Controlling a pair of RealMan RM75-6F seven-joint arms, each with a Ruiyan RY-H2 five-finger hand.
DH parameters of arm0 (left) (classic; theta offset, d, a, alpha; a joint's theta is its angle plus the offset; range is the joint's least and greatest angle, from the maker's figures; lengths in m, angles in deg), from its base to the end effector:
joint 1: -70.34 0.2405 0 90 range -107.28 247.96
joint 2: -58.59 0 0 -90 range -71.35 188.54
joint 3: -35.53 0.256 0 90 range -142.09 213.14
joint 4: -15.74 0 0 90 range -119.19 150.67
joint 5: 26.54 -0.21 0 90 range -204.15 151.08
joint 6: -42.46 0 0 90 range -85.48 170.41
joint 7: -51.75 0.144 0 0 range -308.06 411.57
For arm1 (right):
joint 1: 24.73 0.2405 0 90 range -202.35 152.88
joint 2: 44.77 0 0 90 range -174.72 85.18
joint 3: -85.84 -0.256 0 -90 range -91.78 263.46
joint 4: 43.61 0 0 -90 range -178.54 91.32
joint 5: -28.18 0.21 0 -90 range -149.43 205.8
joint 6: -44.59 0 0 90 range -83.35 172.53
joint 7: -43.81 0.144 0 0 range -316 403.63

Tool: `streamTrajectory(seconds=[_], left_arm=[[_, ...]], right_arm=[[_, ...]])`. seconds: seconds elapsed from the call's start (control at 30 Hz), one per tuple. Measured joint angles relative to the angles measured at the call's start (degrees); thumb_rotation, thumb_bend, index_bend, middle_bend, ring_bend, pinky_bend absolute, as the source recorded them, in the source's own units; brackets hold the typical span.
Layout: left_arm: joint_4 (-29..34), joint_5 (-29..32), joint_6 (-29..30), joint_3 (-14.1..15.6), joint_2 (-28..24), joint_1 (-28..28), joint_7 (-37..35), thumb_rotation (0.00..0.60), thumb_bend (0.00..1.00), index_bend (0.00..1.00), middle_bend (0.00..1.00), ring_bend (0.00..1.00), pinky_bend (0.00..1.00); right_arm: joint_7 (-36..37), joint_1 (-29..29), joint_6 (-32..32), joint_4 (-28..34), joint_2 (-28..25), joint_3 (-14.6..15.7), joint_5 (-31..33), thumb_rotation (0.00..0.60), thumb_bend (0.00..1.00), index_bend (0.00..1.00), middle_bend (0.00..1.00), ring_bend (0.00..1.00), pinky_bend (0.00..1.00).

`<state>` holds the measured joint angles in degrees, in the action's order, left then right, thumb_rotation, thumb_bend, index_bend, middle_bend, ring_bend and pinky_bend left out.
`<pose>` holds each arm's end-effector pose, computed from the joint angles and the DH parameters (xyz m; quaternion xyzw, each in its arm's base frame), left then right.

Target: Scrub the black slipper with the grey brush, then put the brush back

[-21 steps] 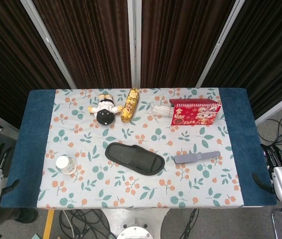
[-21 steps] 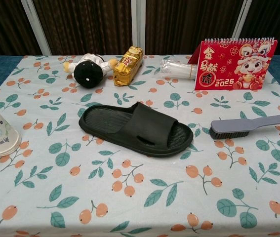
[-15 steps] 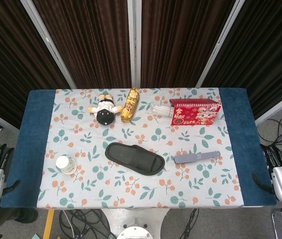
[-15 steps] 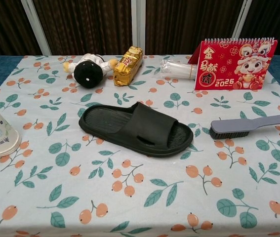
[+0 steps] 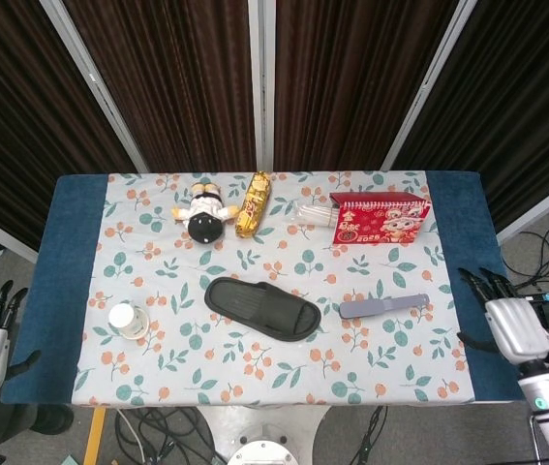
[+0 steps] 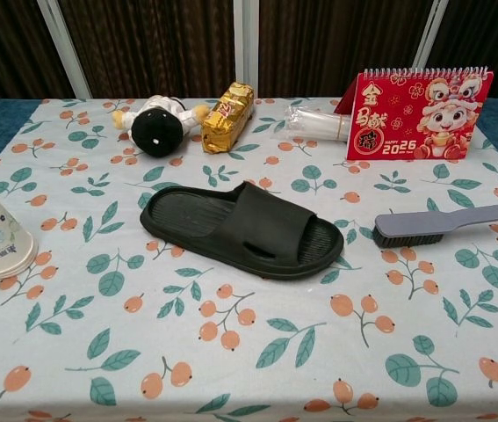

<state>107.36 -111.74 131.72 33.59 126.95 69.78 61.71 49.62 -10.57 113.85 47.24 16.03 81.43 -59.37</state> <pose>-0.3185 0.1537 0.1446 -0.5860 -0.3642 -0.3439 0.6369 -0.2988 -0.2344 0.1481 0.6698 -0.4072 0.3608 0.5052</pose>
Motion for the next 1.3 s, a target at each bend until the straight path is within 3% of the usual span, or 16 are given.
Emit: streamTrajectory(seconds=[0.17,0.47,0.87,1.3], left_arm=[[0.0,0.7,-0.4,0.1,0.0,0.2,-0.4,0.600,0.19,0.15,0.11,0.03,0.10],[-1.3,0.8,-0.2,0.3,0.2,0.6,-1.6,0.600,0.19,0.15,0.11,0.03,0.10],[-2.1,0.5,-0.6,0.1,0.8,0.3,-2.1,0.600,0.19,0.15,0.11,0.03,0.10],[-2.2,1.2,-1.0,0.1,1.0,0.3,-2.1,0.600,0.19,0.15,0.11,0.03,0.10]], right_arm=[[-3.2,7.8,-11.0,-4.0,3.8,-1.6,2.8,0.600,0.00,0.29,0.35,0.17,0.17],[-9.3,16.7,-23.6,-14.8,14.3,-2.1,9.0,0.600,0.00,0.35,0.38,0.19,0.17],[-11.3,18.9,-27.5,-18.8,17.5,-0.4,12.4,0.600,0.02,0.38,0.48,0.31,0.31],[-8.2,20.4,-30.2,-21.0,18.8,1.0,12.8,0.600,0.06,0.46,0.56,0.43,0.50]])
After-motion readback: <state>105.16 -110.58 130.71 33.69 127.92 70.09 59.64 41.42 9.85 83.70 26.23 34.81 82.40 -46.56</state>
